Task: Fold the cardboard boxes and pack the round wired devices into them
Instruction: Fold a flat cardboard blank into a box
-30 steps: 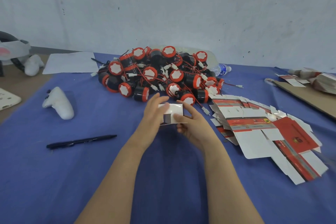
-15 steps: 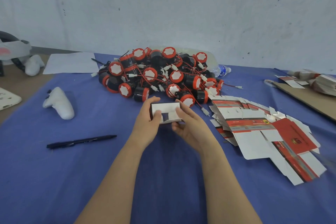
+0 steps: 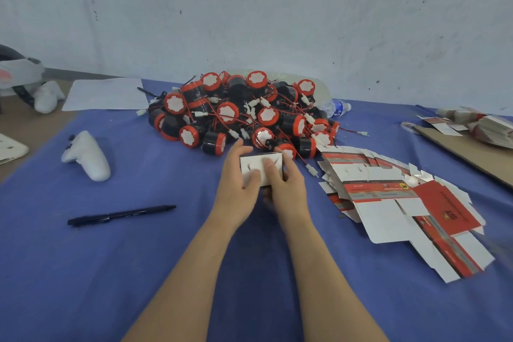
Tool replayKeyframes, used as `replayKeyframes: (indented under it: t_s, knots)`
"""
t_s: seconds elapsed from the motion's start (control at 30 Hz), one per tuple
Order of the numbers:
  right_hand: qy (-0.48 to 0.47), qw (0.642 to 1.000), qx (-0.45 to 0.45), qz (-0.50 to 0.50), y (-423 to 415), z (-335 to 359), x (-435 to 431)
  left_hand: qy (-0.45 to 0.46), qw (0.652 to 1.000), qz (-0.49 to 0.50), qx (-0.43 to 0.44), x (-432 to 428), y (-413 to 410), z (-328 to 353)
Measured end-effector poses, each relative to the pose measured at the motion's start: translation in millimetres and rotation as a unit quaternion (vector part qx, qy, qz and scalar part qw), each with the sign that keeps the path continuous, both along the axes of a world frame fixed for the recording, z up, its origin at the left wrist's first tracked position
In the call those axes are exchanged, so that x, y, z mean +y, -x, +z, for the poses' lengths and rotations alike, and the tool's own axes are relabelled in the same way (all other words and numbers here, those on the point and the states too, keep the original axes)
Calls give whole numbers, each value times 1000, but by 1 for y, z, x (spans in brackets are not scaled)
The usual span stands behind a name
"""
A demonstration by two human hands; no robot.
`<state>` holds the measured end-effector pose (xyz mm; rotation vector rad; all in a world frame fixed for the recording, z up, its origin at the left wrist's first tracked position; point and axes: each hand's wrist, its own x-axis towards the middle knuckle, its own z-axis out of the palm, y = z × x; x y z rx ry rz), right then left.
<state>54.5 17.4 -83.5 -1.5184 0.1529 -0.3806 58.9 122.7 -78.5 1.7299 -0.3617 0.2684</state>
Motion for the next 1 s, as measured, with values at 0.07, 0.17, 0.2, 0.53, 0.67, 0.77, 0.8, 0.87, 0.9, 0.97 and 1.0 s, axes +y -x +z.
replayKeyframes:
  t_s: [0.07, 0.17, 0.2, 0.53, 0.67, 0.77, 0.8, 0.87, 0.9, 0.97, 1.0]
  knots:
    - [10, 998, -2, 62, 0, 0, 3, -3, 999, 31, 10, 2, -2, -1]
    - [-5, 998, 15, 54, -1, -2, 7, 42, 998, 40, 14, -2, 0, -1]
    - [-18, 999, 23, 45, -1, -2, 8, 60, 997, 39, 16, -3, -1, -2]
    - [-100, 993, 17, 65, 3, 3, 10, 87, 994, 31, 53, 3, -6, -2]
    - [-112, 991, -13, 68, 6, 9, 12, 172, 981, -1, 87, 3, -8, -1]
    - [-77, 993, -24, 83, 7, 12, 10, 298, 944, 2, 139, 3, -12, 5]
    - [-60, 994, -28, 86, 7, 12, 9, 321, 934, 9, 153, 5, -15, 6]
    - [-55, 993, -43, 91, 6, 13, 7, 317, 929, 25, 188, 12, -19, 7]
    - [-48, 993, -51, 92, 5, 12, 6, 308, 929, 23, 203, 15, -19, 6]
    - [-34, 993, -57, 97, 4, 12, 4, 302, 931, 15, 203, 17, -16, 6]
    - [-41, 993, -50, 100, 4, 13, 3, 306, 932, 18, 192, 17, -15, 6]
